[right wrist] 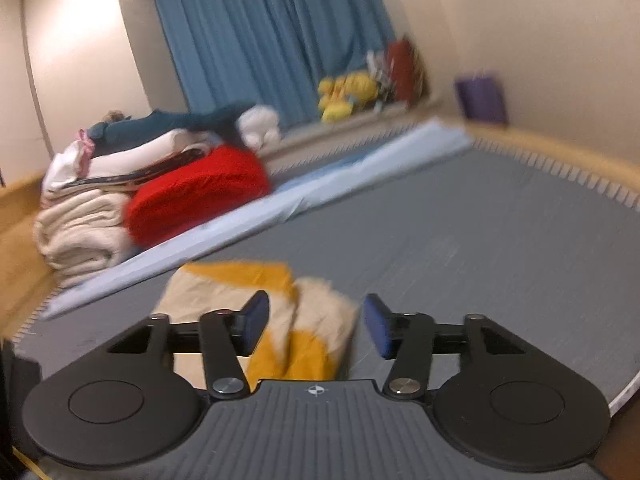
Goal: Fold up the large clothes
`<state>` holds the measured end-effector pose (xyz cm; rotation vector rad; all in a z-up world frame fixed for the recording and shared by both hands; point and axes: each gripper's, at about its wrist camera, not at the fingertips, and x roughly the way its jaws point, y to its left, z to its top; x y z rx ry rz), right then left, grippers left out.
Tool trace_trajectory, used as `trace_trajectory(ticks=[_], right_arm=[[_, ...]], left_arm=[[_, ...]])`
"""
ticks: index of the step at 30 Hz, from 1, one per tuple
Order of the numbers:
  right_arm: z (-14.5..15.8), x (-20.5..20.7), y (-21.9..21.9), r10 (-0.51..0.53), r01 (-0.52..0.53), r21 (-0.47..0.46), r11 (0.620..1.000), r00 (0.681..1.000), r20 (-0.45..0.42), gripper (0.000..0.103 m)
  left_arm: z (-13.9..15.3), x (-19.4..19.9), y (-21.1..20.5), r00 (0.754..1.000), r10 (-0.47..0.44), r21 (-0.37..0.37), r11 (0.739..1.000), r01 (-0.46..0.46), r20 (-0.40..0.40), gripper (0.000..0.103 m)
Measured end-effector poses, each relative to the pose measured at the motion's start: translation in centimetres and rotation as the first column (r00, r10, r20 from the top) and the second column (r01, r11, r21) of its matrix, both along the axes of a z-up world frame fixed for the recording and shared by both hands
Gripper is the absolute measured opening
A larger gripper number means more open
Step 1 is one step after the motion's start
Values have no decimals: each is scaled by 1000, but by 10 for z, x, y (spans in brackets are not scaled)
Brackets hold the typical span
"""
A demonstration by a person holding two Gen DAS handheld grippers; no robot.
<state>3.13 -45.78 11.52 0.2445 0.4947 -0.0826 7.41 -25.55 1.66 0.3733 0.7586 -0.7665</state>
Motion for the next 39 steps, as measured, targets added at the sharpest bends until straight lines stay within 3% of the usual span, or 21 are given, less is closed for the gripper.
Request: trace_trajectory(ticks=[3, 5, 9, 13, 14, 15, 16, 19, 21, 23, 24, 25, 27, 29, 31, 34, 35, 38, 39], right_arm=[[-11, 12, 6, 66, -60, 75, 995, 994, -88, 59], [-21, 22, 16, 105, -90, 101, 991, 983, -149, 59], [-36, 40, 37, 132, -106, 112, 988, 956, -262, 59], [-51, 49, 54, 106, -91, 59, 994, 931, -349, 56], [-55, 47, 58, 97, -89, 38, 995, 927, -363, 45], [-58, 50, 62, 87, -87, 18, 996, 923, -374, 21], [-60, 49, 66, 88, -95, 2, 995, 921, -380, 11], [-48, 31, 74, 103, -129, -68, 989, 949, -297, 3], [-25, 17, 70, 113, -121, -55, 991, 984, -138, 1], [-4, 0, 67, 111, -110, -65, 992, 994, 14, 0], [-4, -3, 65, 96, -94, -90, 992, 995, 22, 0], [-10, -1, 62, 43, -46, -124, 991, 999, -26, 0], [-35, 11, 48, -74, 42, -160, 986, 977, -201, 0], [-55, 17, 25, -149, 131, -79, 988, 940, -307, 0], [-54, 16, 19, -137, 141, -9, 990, 947, -291, 0], [-38, 11, 26, -70, 85, 78, 993, 982, -177, 3], [-37, 11, 31, -45, 61, 98, 993, 987, -156, 8], [-50, 22, 48, 2, 16, 78, 997, 976, -219, 57], [-56, 27, 54, 9, 6, 56, 998, 965, -260, 57]], left_arm=[[14, -7, 35, 1000, -3, -81, 997, 2, -12, 57], [24, -12, 67, 1000, 13, -115, 993, -14, -13, 58], [37, -8, 130, 995, 101, -100, 990, -99, 21, 60], [40, 6, 175, 980, 199, -104, 975, -196, 14, 64], [37, 11, 185, 974, 227, -110, 968, -224, 9, 65], [36, 16, 196, 967, 254, -120, 960, -252, 1, 65], [31, 20, 207, 960, 281, -133, 951, -280, -12, 65], [18, 29, 236, 932, 354, -184, 914, -361, -71, 65], [5, 30, 248, 910, 393, -190, 891, -413, -134, 65], [7, 36, 244, 896, 408, -220, 871, -439, -174, 65], [10, 38, 242, 902, 395, -258, 866, -429, -174, 66], [13, 40, 239, 907, 384, -282, 863, -418, -171, 66], [11, 48, 231, 908, 373, -296, 861, -415, -188, 67], [1, 57, 223, 899, 364, -261, 868, -422, -241, 67], [-6, 62, 217, 888, 378, -211, 875, -435, -261, 67], [-8, 66, 216, 876, 397, -198, 868, -455, -273, 67], [-8, 69, 217, 872, 403, -198, 864, -462, -278, 67], [-13, 75, 217, 858, 427, -178, 856, -485, -286, 67], [-17, 72, 217, 854, 435, -174, 853, -493, -287, 67]])
